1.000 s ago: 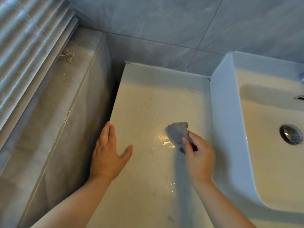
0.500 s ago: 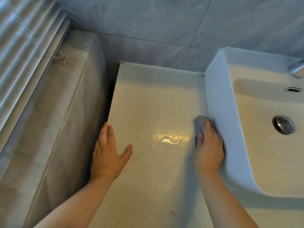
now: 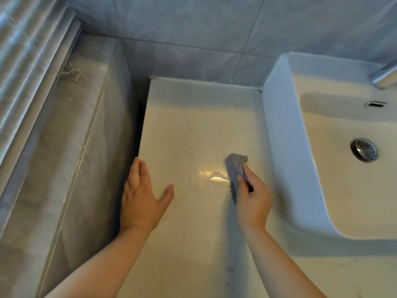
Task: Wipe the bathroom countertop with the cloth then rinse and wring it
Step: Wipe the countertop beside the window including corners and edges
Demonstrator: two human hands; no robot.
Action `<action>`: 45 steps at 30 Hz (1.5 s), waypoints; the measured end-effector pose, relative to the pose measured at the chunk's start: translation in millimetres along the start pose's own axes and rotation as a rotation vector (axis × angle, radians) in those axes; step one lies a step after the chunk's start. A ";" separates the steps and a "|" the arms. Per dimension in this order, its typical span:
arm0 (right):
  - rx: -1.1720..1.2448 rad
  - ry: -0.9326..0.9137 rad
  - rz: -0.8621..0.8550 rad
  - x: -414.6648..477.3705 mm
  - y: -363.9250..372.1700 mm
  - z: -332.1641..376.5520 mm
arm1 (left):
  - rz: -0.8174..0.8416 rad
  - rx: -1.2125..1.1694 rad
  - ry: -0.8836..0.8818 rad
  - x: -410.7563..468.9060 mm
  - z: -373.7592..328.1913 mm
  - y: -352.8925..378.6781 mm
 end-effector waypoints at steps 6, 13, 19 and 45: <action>-0.129 -0.104 -0.168 25.9 -55.0 14.4 | -0.004 -0.005 0.002 0.3 -0.9 -0.4; -0.251 -0.033 -0.060 8.2 -32.5 -31.6 | -0.013 0.011 0.017 -0.8 -1.5 -1.5; -0.129 0.006 -0.119 -11.8 -26.7 -29.9 | -0.022 0.022 0.019 -0.3 -1.2 -0.7; -0.019 -0.246 0.182 26.0 25.7 8.0 | -0.046 0.014 0.036 -0.6 0.4 -1.8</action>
Point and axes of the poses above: each hand's wrist, its own x-axis towards the middle knuckle, its own y-axis out of the palm, z = x × y, the point moved 9 cm from there along x, towards the middle knuckle, and after that the axes turned 4 degrees about -y, right-handed, at the moved point
